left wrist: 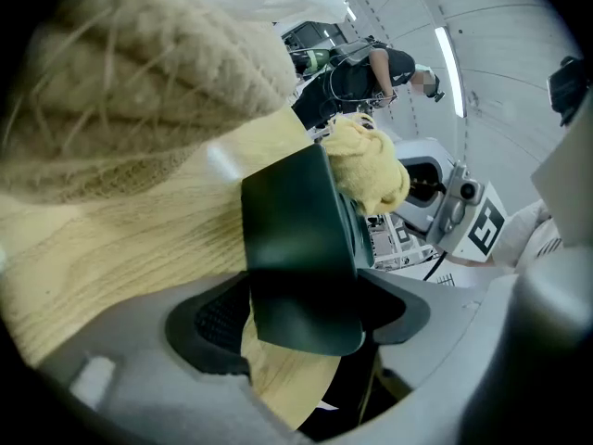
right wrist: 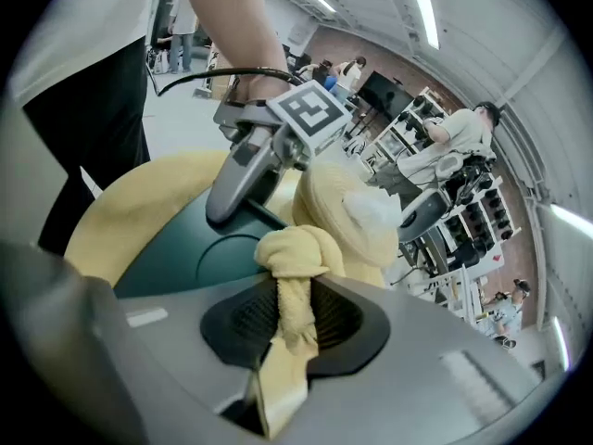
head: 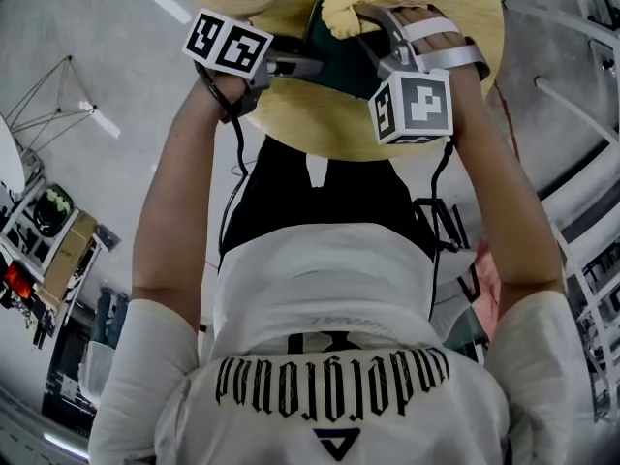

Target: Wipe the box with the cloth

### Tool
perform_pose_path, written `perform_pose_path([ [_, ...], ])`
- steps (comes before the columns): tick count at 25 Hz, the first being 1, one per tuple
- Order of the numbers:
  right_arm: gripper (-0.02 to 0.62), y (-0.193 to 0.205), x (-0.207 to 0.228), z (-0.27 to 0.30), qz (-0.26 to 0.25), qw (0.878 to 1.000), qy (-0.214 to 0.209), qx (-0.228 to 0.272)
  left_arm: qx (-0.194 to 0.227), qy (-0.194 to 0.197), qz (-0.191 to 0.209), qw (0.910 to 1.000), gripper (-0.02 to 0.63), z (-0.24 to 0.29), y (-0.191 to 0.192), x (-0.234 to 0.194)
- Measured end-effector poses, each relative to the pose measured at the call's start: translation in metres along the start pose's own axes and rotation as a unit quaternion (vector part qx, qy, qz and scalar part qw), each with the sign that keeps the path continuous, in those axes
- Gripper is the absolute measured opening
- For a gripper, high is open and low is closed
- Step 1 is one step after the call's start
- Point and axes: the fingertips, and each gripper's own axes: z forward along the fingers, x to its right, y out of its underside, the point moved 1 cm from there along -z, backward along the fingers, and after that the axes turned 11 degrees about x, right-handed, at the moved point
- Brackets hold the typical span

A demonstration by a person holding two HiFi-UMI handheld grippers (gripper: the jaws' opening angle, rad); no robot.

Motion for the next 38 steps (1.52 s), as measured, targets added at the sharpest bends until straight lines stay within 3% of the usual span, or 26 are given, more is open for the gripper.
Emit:
perform_pose_path([
  [5,0.069,-0.030,-0.044,-0.002,0.040,0.999,-0.022,-0.013,0.007,0.001,-0.002,1.0000,0.362,-0.011,-0.005,0.002],
  [10,0.069,-0.024,-0.076,-0.017,0.126,0.991,-0.010,-0.048,0.009,0.001,0.005,0.9999,0.362,-0.018,-0.005,-0.004],
  [16,0.069,-0.023,-0.112,-0.053,0.209,0.973,-0.002,-0.096,0.017,-0.011,0.017,0.9997,0.364,-0.033,-0.005,0.000],
  [19,0.069,-0.018,-0.130,-0.074,0.256,0.960,0.009,-0.111,0.019,-0.032,0.056,0.9977,0.361,-0.033,-0.006,0.004],
  [22,0.069,-0.021,-0.131,-0.095,0.306,0.944,0.042,-0.114,0.028,-0.054,0.111,0.9920,0.336,-0.041,-0.019,0.014],
  [28,0.069,-0.050,-0.114,-0.139,0.378,0.914,0.114,-0.097,0.057,-0.063,0.173,0.9813,0.321,-0.084,-0.030,0.055],
  [33,0.070,-0.075,-0.088,-0.173,0.410,0.893,0.169,-0.074,0.101,-0.062,0.243,0.9626,0.243,-0.126,-0.048,0.105],
  [38,0.071,-0.107,-0.057,-0.209,0.409,0.885,0.218,-0.049,0.140,-0.040,0.299,0.9431,0.180,-0.158,-0.060,0.165],
])
